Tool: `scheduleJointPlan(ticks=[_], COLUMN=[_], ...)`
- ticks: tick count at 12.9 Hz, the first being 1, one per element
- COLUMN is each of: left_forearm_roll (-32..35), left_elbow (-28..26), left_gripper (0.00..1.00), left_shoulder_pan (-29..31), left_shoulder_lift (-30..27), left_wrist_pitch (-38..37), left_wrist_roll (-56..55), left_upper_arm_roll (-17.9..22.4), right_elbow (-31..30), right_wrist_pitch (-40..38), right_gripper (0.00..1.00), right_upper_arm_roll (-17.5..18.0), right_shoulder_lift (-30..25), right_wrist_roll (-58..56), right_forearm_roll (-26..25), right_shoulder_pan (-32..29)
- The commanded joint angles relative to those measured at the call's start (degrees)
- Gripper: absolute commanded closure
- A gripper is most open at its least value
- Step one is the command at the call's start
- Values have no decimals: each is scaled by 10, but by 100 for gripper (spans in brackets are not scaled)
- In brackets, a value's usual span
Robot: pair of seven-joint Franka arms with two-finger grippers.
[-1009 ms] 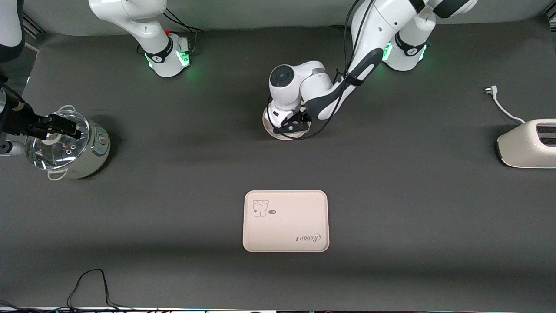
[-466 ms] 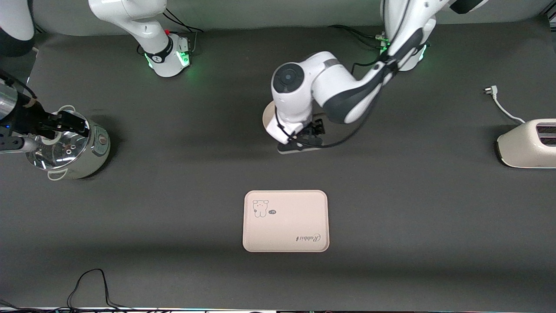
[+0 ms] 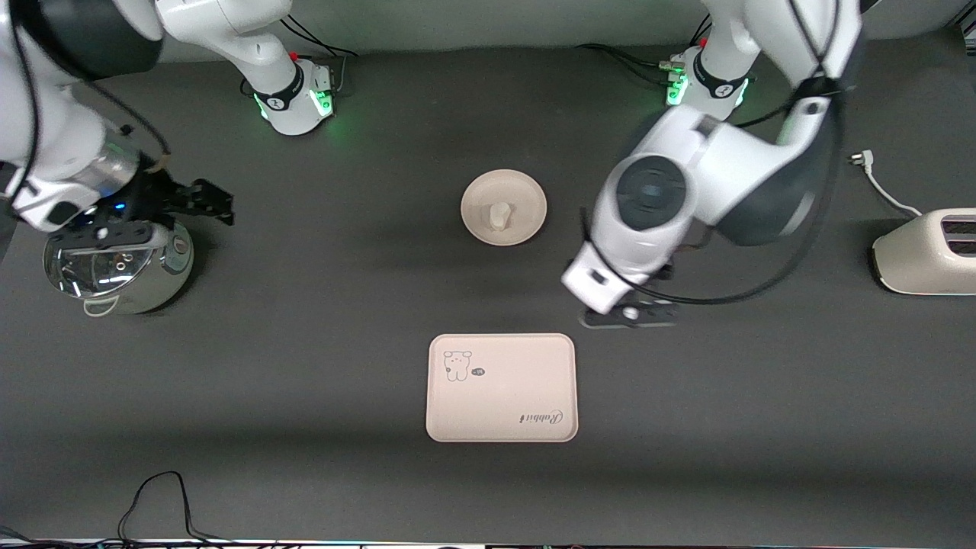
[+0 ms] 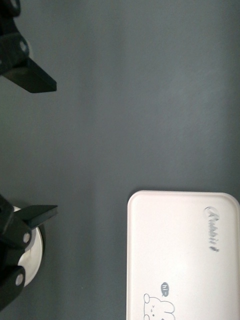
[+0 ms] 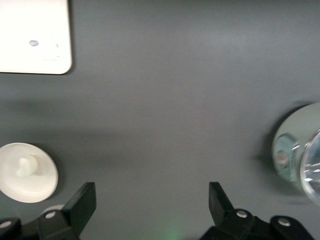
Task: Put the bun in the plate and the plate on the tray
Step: 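Raise the left gripper away while the right gripper reaches toward the plate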
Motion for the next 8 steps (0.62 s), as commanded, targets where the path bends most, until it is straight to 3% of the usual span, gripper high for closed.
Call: scheduleJointPlan(ticks=[1,3,5,8], left_forearm_roll=[-74,-76,-77,-74], left_elbow=[-23,-53,-118,-247], left_gripper=[0,0,0,0], left_shoulder_pan=[-16,-17,-17,-16], left_shoulder_lift=[-72,-116,-165,-262], left_wrist_pitch=[-18,-22,5,86], left_wrist_roll=[185,260,304,322], left_upper_arm_roll=[141,210,269,305], right_elbow=[-22,-22,-17,6], right_wrist_pitch=[19,42,67,91], right_gripper=[0,0,0,0], right_upper_arm_roll=[-4,-4,-3,-3], right_shoulder_lift=[-19,-8,13,45], right_wrist_roll=[109,224,317,356], right_forearm_roll=[1,2,6,40], right_shoulder_pan=[98,188,265,334])
